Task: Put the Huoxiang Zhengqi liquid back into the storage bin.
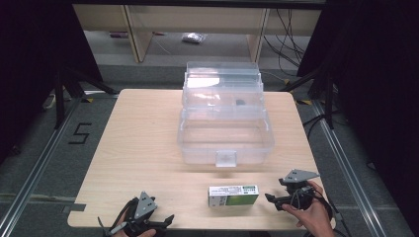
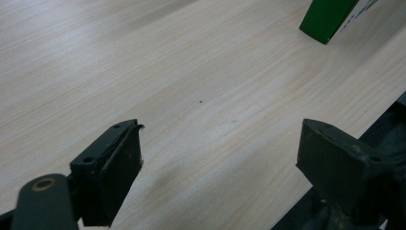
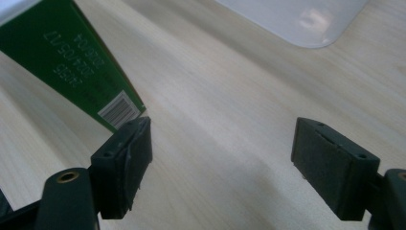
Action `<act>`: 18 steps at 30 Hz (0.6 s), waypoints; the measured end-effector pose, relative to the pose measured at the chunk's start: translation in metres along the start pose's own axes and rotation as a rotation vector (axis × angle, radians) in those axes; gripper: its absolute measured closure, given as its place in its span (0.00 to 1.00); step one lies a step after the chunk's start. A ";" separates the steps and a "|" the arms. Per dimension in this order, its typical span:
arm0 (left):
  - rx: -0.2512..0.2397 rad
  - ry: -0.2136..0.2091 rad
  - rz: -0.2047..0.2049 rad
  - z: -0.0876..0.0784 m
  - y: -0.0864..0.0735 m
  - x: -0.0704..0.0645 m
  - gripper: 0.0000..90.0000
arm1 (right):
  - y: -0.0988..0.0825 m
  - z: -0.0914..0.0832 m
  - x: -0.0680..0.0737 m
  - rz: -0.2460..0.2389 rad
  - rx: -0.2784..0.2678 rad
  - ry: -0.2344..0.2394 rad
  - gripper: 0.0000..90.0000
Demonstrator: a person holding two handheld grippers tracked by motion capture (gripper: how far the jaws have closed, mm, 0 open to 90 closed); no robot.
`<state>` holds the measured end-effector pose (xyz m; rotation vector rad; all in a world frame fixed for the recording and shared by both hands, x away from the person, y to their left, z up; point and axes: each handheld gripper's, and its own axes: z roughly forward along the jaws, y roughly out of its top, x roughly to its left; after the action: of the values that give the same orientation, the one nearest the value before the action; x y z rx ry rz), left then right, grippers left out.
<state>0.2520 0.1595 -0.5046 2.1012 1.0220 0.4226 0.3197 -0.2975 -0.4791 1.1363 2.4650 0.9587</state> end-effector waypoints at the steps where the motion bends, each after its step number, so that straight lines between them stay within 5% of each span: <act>1: -0.006 -0.003 -0.007 0.000 0.000 -0.001 0.16 | 0.000 0.001 0.000 0.007 -0.021 -0.004 0.27; 2: 0.036 -0.001 0.043 -0.002 0.001 0.003 0.16 | 0.001 -0.002 0.000 0.015 0.008 0.002 0.27; 18: 0.053 -0.005 0.048 -0.003 0.001 0.004 0.16 | 0.004 -0.002 0.000 -0.003 -0.002 0.008 0.27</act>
<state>0.2531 0.1635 -0.5016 2.1769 0.9916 0.4174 0.3206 -0.2965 -0.4748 1.1297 2.4707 0.9668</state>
